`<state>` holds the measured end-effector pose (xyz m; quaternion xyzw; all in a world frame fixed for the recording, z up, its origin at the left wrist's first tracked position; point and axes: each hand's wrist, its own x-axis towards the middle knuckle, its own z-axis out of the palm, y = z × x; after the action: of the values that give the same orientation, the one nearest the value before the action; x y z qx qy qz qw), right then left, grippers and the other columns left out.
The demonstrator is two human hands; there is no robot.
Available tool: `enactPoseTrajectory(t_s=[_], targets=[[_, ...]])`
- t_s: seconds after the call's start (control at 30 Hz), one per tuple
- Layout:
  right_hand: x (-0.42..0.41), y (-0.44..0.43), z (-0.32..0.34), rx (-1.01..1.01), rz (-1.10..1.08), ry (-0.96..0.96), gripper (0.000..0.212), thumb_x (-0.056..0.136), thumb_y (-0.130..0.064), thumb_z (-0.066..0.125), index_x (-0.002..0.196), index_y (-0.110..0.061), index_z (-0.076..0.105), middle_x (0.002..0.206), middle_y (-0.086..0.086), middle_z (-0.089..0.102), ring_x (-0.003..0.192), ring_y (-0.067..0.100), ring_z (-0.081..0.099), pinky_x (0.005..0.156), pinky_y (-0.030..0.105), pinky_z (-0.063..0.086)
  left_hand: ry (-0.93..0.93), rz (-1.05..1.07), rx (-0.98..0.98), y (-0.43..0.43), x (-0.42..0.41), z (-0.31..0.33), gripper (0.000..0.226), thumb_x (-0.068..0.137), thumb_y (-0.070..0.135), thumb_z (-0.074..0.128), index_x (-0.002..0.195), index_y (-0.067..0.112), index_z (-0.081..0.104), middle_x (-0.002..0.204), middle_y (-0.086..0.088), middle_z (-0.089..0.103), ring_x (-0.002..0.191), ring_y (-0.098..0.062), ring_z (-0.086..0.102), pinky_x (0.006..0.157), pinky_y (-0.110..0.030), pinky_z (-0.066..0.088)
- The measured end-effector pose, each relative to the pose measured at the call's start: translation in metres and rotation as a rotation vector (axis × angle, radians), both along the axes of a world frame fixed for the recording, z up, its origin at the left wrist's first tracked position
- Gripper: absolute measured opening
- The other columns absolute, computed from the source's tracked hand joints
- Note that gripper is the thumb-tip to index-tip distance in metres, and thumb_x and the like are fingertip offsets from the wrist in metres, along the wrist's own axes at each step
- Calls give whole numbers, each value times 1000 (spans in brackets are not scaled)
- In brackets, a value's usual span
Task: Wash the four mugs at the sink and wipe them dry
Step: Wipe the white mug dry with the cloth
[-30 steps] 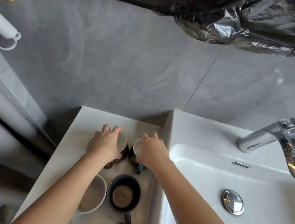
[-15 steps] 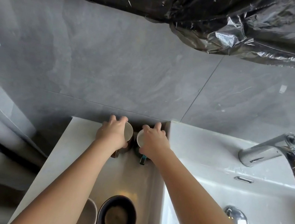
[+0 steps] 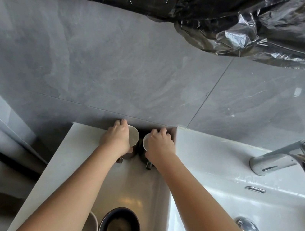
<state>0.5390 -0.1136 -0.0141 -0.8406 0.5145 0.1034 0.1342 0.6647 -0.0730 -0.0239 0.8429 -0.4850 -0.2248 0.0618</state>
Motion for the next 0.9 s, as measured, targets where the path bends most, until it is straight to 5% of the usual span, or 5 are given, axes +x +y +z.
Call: enactPoseTrajectory(t_s=[0.27, 0.43, 0.73, 0.9], targets=[[-2, 1, 0, -4, -17, -10, 50, 88, -12, 63, 130, -1, 38, 129, 22, 42, 116, 35, 49, 93, 32, 45, 4, 5, -22, 5, 0, 0, 74, 67, 29, 82, 126, 6, 43, 128, -9, 40, 115, -29, 53, 74, -34, 41], [0, 6, -9, -30, -6, -27, 43, 87, -7, 55, 127, -1, 41, 126, 19, 48, 113, 32, 46, 75, 28, 33, 29, 34, -52, 8, 3, -4, 79, 66, 34, 84, 129, 10, 43, 129, -7, 42, 115, -28, 53, 74, -34, 41], [-12, 25, -6, -83, -36, -167, 40, 92, -12, 53, 129, -3, 42, 131, 19, 42, 126, 35, 39, 101, 32, 38, 256, 193, -263, 35, -7, -5, 108, 66, 32, 86, 148, 15, 18, 145, -10, 30, 134, -25, 30, 96, -35, 36], [-30, 73, 11, 10, 141, -227, 47, 95, -16, 48, 140, -5, 40, 135, 15, 42, 132, 32, 35, 106, 32, 30, 196, 94, -214, 92, -8, 13, 80, 72, 35, 78, 139, 24, 36, 135, -4, 37, 129, -26, 39, 92, -35, 38]])
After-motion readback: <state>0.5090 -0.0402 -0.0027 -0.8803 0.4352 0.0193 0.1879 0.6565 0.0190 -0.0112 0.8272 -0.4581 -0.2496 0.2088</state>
